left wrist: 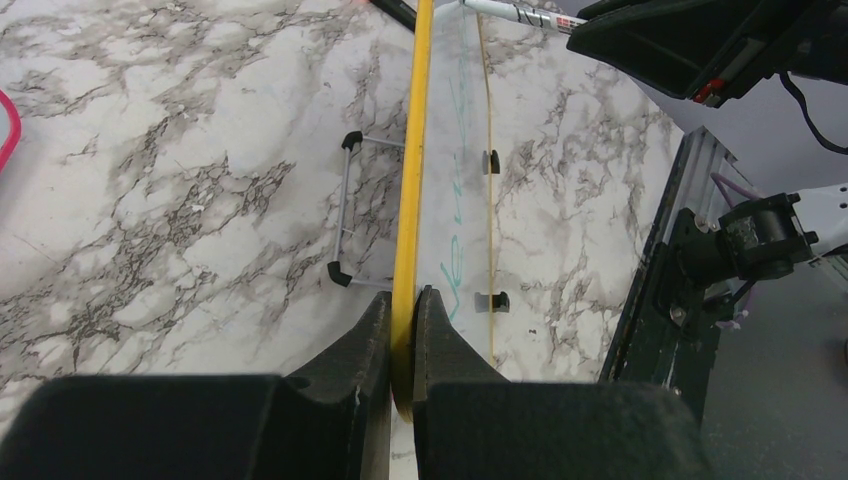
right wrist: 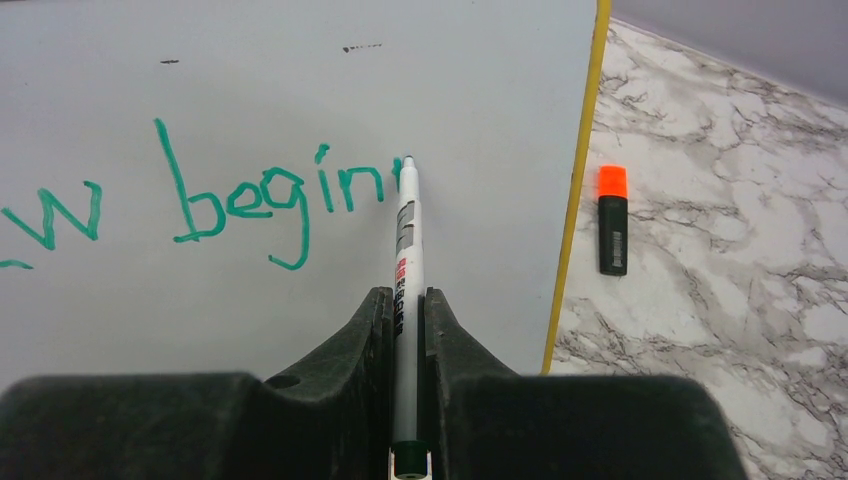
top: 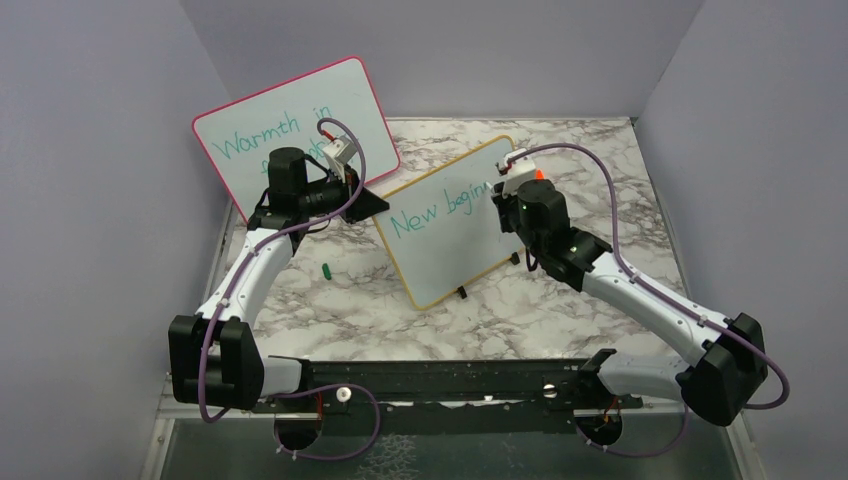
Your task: Write a sentence on the whiteboard
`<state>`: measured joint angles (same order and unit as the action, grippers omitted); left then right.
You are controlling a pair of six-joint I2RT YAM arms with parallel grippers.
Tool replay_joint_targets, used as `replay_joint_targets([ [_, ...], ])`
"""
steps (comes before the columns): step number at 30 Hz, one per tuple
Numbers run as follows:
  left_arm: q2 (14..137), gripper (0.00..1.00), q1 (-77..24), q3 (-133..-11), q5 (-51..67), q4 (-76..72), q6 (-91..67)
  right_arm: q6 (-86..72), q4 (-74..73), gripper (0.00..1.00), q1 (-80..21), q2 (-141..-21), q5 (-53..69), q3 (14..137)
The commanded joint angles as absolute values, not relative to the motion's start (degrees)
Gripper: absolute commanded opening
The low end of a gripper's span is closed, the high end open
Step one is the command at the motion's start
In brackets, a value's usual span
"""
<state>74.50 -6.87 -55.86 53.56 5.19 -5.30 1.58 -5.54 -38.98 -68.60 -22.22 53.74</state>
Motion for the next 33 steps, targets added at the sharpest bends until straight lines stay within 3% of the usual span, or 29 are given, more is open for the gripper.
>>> replay_joint_targets([
  [1, 75.68, 0.0, -7.14, -55.2, 48.78, 8.78, -0.44, 2.2, -3.07, 0.0, -38.43, -69.65, -22.32, 55.97],
  [33, 75.65, 0.0, -7.13, -55.26, 48.25, 8.81, -0.44, -1.87, -8.96, 0.0, -37.68, -68.3, -22.67, 52.14],
])
